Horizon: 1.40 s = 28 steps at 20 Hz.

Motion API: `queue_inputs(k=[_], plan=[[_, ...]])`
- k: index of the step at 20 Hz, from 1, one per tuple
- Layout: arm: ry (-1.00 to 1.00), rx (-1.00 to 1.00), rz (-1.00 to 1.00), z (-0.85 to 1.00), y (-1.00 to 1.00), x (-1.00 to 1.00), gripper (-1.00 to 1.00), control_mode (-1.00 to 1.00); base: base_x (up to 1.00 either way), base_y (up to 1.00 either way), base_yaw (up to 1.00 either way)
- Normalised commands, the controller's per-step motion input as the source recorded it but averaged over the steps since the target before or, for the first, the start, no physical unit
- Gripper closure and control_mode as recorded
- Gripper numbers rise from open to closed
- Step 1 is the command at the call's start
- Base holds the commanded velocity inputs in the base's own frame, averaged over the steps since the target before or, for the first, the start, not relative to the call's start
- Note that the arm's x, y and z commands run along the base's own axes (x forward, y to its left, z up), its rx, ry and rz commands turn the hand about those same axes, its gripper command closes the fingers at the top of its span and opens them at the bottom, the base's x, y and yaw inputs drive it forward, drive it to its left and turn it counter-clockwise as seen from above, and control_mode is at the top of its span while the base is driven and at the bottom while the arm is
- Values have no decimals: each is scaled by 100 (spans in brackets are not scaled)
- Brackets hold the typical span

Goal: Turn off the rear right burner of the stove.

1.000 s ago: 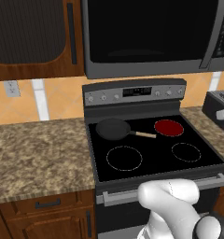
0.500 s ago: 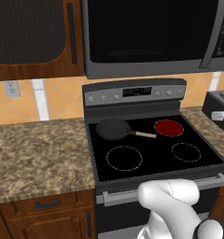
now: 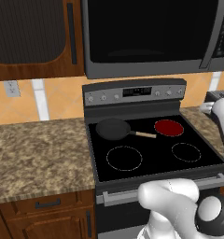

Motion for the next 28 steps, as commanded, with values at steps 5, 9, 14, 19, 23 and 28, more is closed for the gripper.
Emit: queue_inputs(k=[5, 9, 14, 19, 23, 28], plan=[[0, 55, -19, -1, 0, 0, -100, -100, 0, 0, 0], [-2, 56, -29, -2, 12, 4, -100, -100, 0, 0, 0], [0, 39, -31, 0, 32, 26, -100, -100, 0, 0, 0], [0, 8, -22, -1, 45, 65, -100, -100, 0, 0, 0], [0, 0, -9, 0, 4, 71, -100, -100, 0, 0, 0], [0, 2, 1, -7, -21, 45, -100, -100, 0, 0, 0]])
